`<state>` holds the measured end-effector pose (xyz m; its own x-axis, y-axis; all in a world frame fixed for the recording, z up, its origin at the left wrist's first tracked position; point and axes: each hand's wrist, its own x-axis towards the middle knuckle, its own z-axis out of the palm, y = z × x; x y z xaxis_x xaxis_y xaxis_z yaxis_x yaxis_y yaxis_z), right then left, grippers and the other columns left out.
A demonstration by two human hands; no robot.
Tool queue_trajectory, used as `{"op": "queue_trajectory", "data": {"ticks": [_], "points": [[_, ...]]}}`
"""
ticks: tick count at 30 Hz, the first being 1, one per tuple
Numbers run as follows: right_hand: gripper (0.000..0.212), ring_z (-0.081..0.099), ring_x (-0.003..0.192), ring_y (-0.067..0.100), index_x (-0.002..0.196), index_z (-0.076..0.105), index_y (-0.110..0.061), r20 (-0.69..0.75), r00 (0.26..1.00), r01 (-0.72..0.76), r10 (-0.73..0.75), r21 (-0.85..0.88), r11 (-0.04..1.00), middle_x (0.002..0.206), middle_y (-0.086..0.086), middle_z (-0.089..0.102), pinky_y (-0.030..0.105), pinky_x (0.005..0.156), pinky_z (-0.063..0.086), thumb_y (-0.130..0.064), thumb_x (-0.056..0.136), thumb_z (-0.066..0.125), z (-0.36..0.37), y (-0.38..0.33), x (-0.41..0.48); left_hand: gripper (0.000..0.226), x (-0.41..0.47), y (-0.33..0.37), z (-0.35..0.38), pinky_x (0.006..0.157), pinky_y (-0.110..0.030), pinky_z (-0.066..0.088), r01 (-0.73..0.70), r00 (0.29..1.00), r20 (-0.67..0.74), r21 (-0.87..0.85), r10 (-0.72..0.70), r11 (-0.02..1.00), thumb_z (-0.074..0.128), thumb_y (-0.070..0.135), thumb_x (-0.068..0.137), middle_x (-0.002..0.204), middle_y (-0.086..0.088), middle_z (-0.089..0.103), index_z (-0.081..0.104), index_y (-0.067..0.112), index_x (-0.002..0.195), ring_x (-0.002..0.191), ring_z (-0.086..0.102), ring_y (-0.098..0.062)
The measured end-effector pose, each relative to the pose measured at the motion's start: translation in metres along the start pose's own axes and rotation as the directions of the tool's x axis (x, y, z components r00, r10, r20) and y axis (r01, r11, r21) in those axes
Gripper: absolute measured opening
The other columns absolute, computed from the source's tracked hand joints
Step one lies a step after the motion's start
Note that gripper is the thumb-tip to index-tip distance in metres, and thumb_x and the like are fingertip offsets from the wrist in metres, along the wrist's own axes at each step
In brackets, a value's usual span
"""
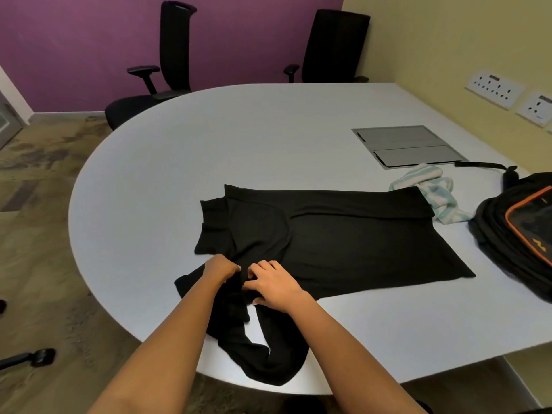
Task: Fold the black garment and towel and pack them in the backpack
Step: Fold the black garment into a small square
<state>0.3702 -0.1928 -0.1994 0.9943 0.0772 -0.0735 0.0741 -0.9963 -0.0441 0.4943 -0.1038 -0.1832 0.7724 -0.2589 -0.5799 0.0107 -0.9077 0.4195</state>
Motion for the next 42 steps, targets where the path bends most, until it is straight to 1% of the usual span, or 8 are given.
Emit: {"op": "queue_trajectory", "data": {"ticks": [5, 9, 15, 25, 30, 36, 39, 42], "points": [[0.018, 0.05, 0.106, 0.022, 0.1, 0.062, -0.017, -0.071, 0.994, -0.058, 0.086, 0.336, 0.94, 0.112, 0.003, 0.056, 0.038, 0.094, 0.041, -0.022, 0.084, 0.063, -0.003, 0.001, -0.001, 0.04, 0.0, -0.005, -0.008, 0.095, -0.034, 0.045, -0.217, 0.975, -0.101, -0.271, 0.197, 0.938, 0.067, 0.018, 0.086, 0.123, -0.014, 0.06, 0.057, 0.01, 0.125, 0.111, 0.057, -0.026], [0.007, 0.055, 0.077, 0.004, 0.09, 0.054, -0.02, -0.053, 0.789, -0.208, 0.612, 0.914, 0.348, 0.087, -0.006, 0.06, 0.019, 0.074, 0.044, -0.02, 0.086, 0.06, -0.031, 0.008, 0.0, 0.033, -0.003, 0.006, -0.025, 0.09, -0.035, 0.051, -0.293, 0.956, -0.116, -0.457, 0.27, 0.84, 0.064, 0.027, 0.088, 0.102, -0.007, 0.066, 0.062, 0.013, 0.118, 0.091, 0.064, -0.021], [0.013, 0.051, 0.076, 0.011, 0.107, 0.048, -0.018, 0.243, 0.489, -0.008, 0.838, 0.962, -0.274, 0.089, 0.002, 0.055, 0.028, 0.073, 0.046, -0.025, 0.096, 0.048, -0.057, 0.052, 0.007, 0.049, -0.03, 0.031, -0.034, 0.079, -0.034, 0.05, -0.115, 0.889, 0.351, -0.453, 0.295, 0.884, 0.038, 0.061, 0.092, 0.111, -0.005, 0.062, 0.05, 0.02, 0.116, 0.103, 0.06, -0.022], [0.041, 0.055, 0.093, 0.022, 0.117, 0.045, -0.017, 0.448, 0.264, -0.281, 0.854, 0.883, -0.376, 0.114, 0.006, 0.043, 0.036, 0.08, 0.053, -0.048, 0.091, 0.051, -0.032, 0.068, -0.014, 0.028, -0.045, 0.072, 0.028, 0.075, -0.018, 0.044, -0.412, 0.785, 0.305, -0.392, 0.539, 0.822, 0.054, 0.023, 0.095, 0.105, -0.001, 0.062, 0.059, 0.02, 0.123, 0.087, 0.058, -0.008], [0.025, 0.059, 0.073, 0.01, 0.093, 0.06, -0.016, 0.564, 0.451, -0.353, 0.692, 0.824, -0.443, 0.09, 0.0, 0.061, 0.022, 0.066, 0.052, -0.041, 0.093, 0.054, -0.039, 0.077, -0.031, 0.036, -0.033, 0.09, 0.039, 0.097, -0.025, 0.044, -0.601, 0.764, 0.061, -0.295, 0.643, 0.743, 0.052, 0.008, 0.094, 0.111, -0.003, 0.062, 0.059, 0.021, 0.126, 0.097, 0.055, -0.009], [0.011, 0.069, 0.057, 0.019, 0.088, 0.061, -0.001, 0.588, 0.471, 0.21, 0.658, 0.65, -0.731, 0.067, 0.012, 0.07, 0.026, 0.049, 0.057, -0.01, 0.093, 0.055, -0.057, 0.13, -0.048, 0.039, -0.002, 0.093, 0.025, 0.097, -0.031, 0.046, -0.589, 0.806, -0.141, -0.099, 0.575, 0.802, 0.047, 0.003, 0.094, 0.127, -0.001, 0.054, 0.056, 0.023, 0.126, 0.113, 0.054, -0.017], [0.015, 0.063, 0.078, 0.021, 0.099, 0.06, 0.0, 0.548, 0.437, 0.294, 0.713, 0.663, -0.689, 0.091, 0.014, 0.064, 0.024, 0.058, 0.056, -0.013, 0.096, 0.052, -0.062, 0.166, -0.061, 0.038, 0.009, 0.099, 0.024, 0.101, -0.036, 0.044, -0.578, 0.811, -0.121, -0.02, 0.572, 0.816, 0.05, 0.007, 0.094, 0.132, -0.002, 0.052, 0.054, 0.023, 0.129, 0.12, 0.052, -0.019], [0.029, 0.056, 0.099, 0.016, 0.123, 0.054, -0.012, 0.447, 0.344, -0.144, 0.825, 0.894, -0.424, 0.117, 0.006, 0.057, 0.026, 0.083, 0.046, -0.017, 0.094, 0.054, -0.059, 0.193, -0.075, 0.038, 0.016, 0.108, 0.03, 0.104, -0.039, 0.042, -0.558, 0.821, -0.099, 0.072, 0.562, 0.827, 0.051, 0.012, 0.094, 0.134, -0.003, 0.051, 0.052, 0.022, 0.131, 0.122, 0.051, -0.021]]}}
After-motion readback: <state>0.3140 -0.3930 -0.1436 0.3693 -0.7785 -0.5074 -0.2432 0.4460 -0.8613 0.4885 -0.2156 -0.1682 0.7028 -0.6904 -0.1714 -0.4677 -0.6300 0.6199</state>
